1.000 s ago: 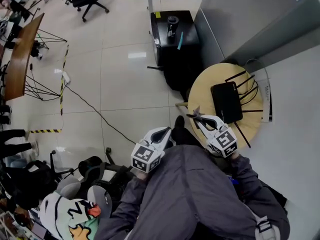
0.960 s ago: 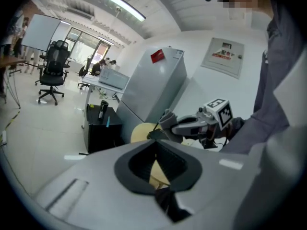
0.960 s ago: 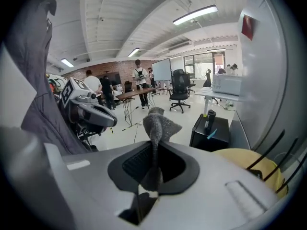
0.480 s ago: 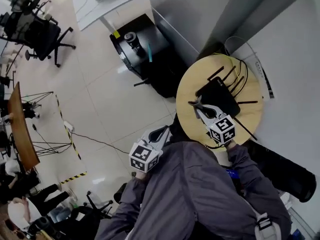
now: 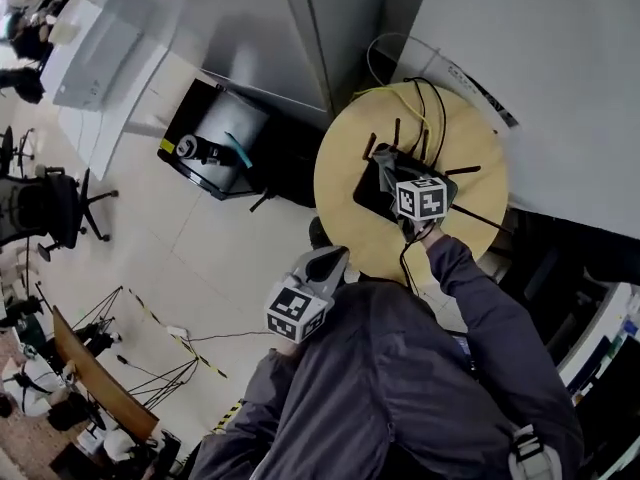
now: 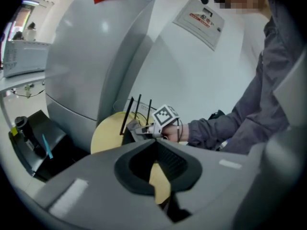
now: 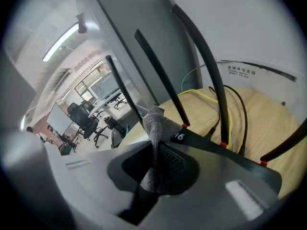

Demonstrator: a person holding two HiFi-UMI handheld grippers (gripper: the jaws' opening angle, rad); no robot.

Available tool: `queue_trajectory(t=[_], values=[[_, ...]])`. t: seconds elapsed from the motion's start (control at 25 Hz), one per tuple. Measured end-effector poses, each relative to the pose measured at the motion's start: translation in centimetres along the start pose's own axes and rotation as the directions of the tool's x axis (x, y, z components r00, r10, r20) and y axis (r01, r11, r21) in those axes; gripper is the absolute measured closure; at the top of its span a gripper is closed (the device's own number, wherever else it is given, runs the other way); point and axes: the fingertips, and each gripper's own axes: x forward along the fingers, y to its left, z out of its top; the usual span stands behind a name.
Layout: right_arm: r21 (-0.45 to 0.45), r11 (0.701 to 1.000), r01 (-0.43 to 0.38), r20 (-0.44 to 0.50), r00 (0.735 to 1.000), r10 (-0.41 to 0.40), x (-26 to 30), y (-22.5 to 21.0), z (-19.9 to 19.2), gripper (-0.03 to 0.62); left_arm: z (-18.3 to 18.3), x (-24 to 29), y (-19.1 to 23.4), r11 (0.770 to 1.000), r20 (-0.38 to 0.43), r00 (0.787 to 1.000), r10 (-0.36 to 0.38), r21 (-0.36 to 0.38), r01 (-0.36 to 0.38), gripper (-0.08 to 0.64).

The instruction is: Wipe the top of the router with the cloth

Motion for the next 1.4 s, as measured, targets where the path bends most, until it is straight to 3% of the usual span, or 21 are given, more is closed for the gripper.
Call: queue_trajectory(t=[0.16, 0.36, 0.56, 0.8, 0.92, 1.2, 1.4], values=[[0.115, 0.992, 0.061, -0.006, 0.998, -0.06, 1.5, -0.9, 0.3, 0.564, 1.4, 0.7, 1.3, 0.994, -0.058, 0.994, -0.098, 0.051, 0.101, 0.56], [0.19, 0.971, 0.146, -0.016, 0.989, -0.146, 3.0, -1.6, 1.4, 0.565, 3.7, 0.8, 3.3, 0.964, -0.124, 0.97, -0.211, 0.135, 0.227, 0.56], [0.237, 0.947, 0.217, -0.015, 0.975, -0.22, 3.0, -2.8, 1.3, 0.563, 5.2, 0.0, 6.1, 0.945, -0.149, 0.954, -0.261, 0.162, 0.284, 0.56], [0.257, 0.916, 0.309, -0.029, 0.95, -0.312, -0.9, -6.4, -1.3, 0.563, 5.7, -0.1, 7.9, 0.921, -0.17, 0.933, -0.318, 0.179, 0.346, 0.56], [0.204, 0.899, 0.387, -0.081, 0.922, -0.378, -3.6, -8.8, -3.5, 0.563, 5.8, -0.2, 8.5, 0.913, -0.178, 0.926, -0.334, 0.182, 0.365, 0.56], [0.199, 0.812, 0.548, -0.172, 0.836, -0.522, -9.2, -13.8, -7.2, 0.563, 6.0, -0.5, 9.0, 0.897, -0.191, 0.914, -0.359, 0.2, 0.394, 0.56], [0.164, 0.782, 0.602, -0.204, 0.796, -0.57, -10.4, -14.8, -8.1, 0.563, 5.7, -0.9, 9.4, 0.89, -0.206, 0.908, -0.365, 0.21, 0.405, 0.56]])
